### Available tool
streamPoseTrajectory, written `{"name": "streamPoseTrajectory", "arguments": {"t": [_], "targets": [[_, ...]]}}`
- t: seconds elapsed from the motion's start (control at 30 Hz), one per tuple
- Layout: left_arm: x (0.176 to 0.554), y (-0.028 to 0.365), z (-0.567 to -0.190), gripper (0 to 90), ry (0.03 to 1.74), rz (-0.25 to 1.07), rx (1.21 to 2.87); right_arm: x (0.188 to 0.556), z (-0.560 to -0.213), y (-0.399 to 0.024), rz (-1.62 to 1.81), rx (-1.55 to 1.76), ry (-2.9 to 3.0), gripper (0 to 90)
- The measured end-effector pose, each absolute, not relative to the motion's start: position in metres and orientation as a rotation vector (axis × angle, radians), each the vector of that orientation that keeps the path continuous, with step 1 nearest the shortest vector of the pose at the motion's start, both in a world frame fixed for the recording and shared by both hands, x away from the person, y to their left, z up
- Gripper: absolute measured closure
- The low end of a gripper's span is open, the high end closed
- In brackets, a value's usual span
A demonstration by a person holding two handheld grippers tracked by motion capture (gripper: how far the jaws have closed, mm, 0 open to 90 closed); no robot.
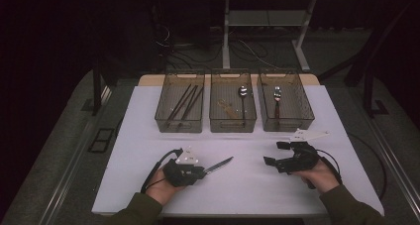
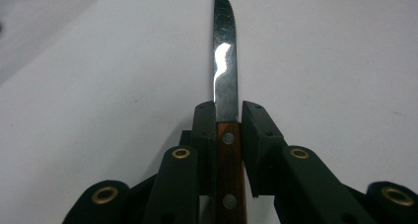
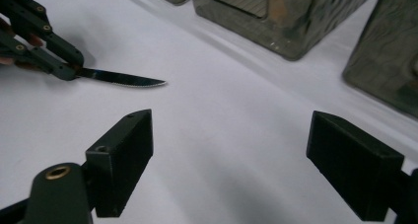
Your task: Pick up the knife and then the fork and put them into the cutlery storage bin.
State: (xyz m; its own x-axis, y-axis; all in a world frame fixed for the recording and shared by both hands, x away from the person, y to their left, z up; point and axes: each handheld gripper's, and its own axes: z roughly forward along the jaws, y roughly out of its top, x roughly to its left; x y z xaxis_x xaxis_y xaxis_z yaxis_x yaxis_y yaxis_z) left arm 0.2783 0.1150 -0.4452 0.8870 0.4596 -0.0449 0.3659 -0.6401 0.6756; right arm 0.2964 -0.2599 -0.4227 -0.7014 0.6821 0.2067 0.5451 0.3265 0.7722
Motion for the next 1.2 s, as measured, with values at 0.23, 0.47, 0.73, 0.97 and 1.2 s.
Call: {"name": "streamPoseTrajectory", "arguments": {"t": [0.23, 0.47, 0.73, 0.97, 1.2], "targets": [[0.280, 0.111, -0.436, 76.8, 0.612, 0.187, 2.250, 0.294, -0.420, -0.257, 1.432, 1.166, 2.433, 17.8], [0.281, 0.100, -0.420, 76.8, 0.608, 0.241, 2.169, 0.298, -0.416, -0.244, 1.507, 1.143, 2.458, 18.2], [0.287, 0.083, -0.414, 76.8, 0.609, 0.262, 2.134, 0.305, -0.412, -0.222, 1.583, 1.104, 2.482, 23.3], [0.290, 0.071, -0.409, 76.8, 0.612, 0.280, 2.091, 0.311, -0.412, -0.212, 1.666, 1.124, 2.469, 31.4], [0.290, 0.064, -0.407, 76.8, 0.613, 0.315, 2.065, 0.318, -0.413, -0.207, 1.756, 1.150, 2.452, 42.5]]}}
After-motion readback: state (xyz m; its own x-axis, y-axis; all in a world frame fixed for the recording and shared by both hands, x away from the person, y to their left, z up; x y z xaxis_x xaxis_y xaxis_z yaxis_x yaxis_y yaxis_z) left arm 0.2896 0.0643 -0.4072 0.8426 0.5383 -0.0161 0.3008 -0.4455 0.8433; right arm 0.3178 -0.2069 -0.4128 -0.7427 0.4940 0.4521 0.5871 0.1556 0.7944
